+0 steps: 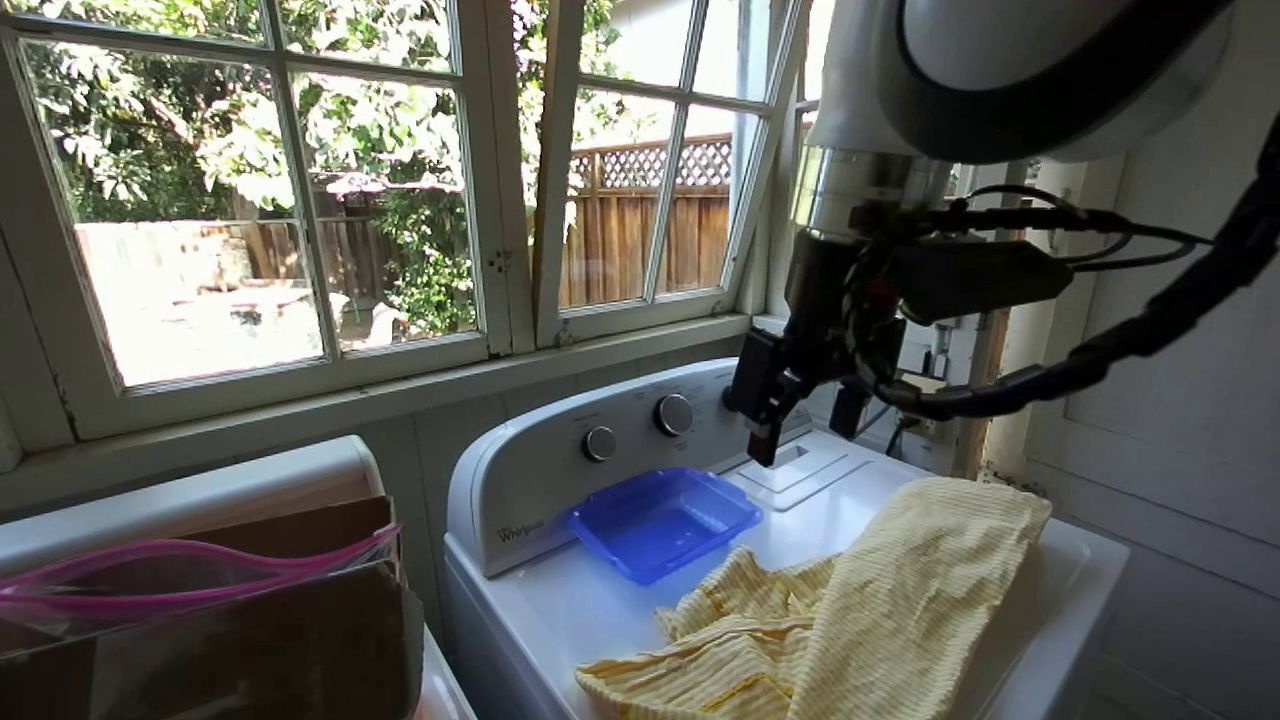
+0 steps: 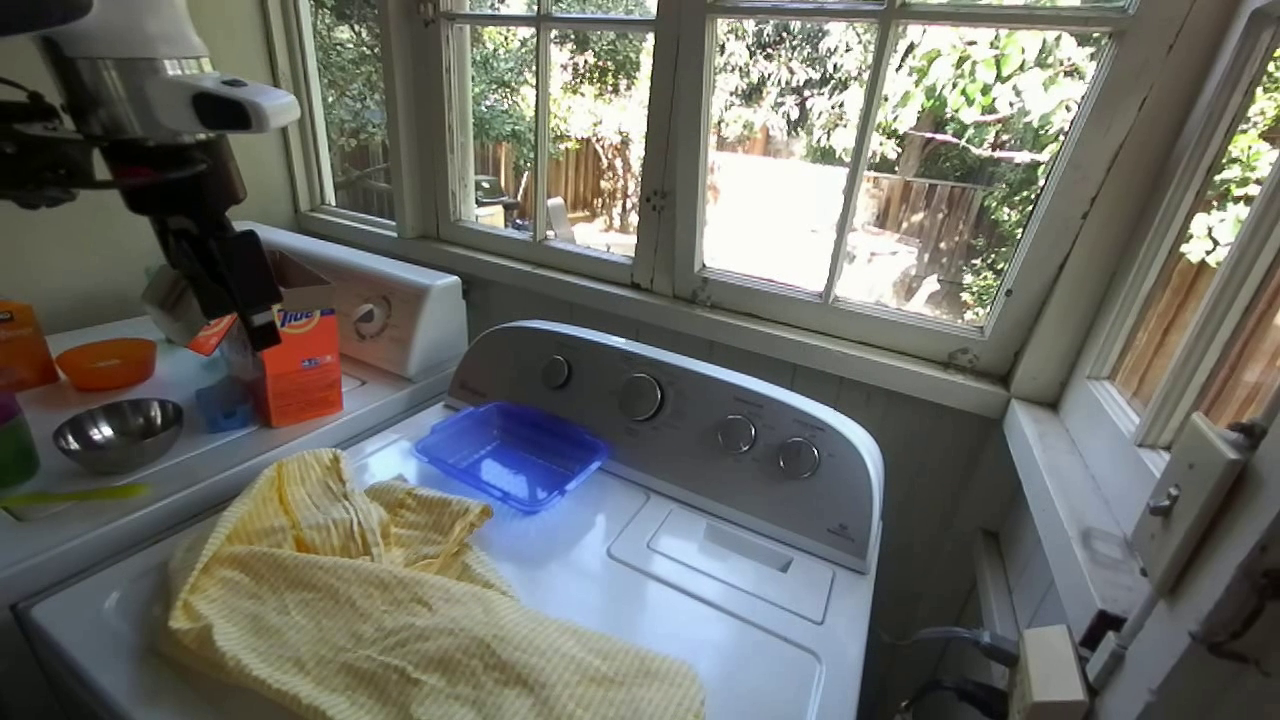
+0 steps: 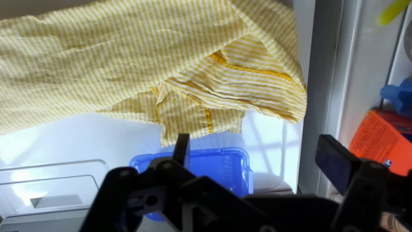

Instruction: Fold the yellow towel from left to right then move it to the left.

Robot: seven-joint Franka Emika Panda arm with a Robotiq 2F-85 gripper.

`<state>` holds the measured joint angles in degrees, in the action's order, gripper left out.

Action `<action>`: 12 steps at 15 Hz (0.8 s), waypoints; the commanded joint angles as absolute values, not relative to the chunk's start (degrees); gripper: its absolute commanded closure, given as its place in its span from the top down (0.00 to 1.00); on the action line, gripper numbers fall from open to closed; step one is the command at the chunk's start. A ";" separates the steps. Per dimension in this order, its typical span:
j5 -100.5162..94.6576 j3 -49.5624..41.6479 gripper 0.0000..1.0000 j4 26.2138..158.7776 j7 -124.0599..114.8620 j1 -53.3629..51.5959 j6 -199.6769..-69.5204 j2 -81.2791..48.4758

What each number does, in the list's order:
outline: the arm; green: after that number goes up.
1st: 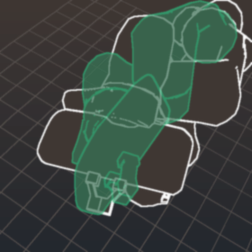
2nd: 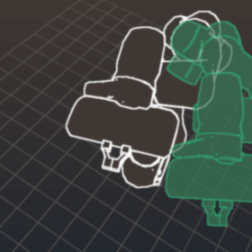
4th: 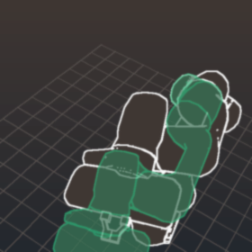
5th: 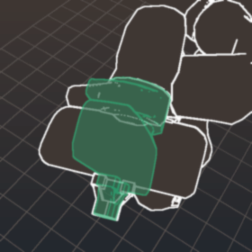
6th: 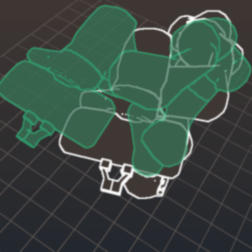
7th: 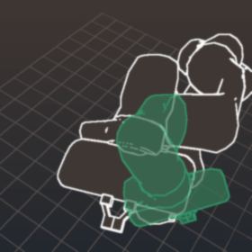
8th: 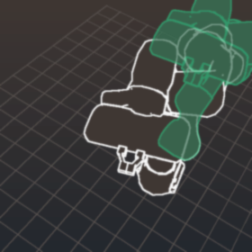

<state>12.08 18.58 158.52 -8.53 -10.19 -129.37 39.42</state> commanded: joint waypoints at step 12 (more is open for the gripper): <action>-14.73 46.12 1.00 154.77 -39.41 -7.25 -139.94 14.76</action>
<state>-14.01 48.19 154.73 -38.99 -5.32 -140.18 15.02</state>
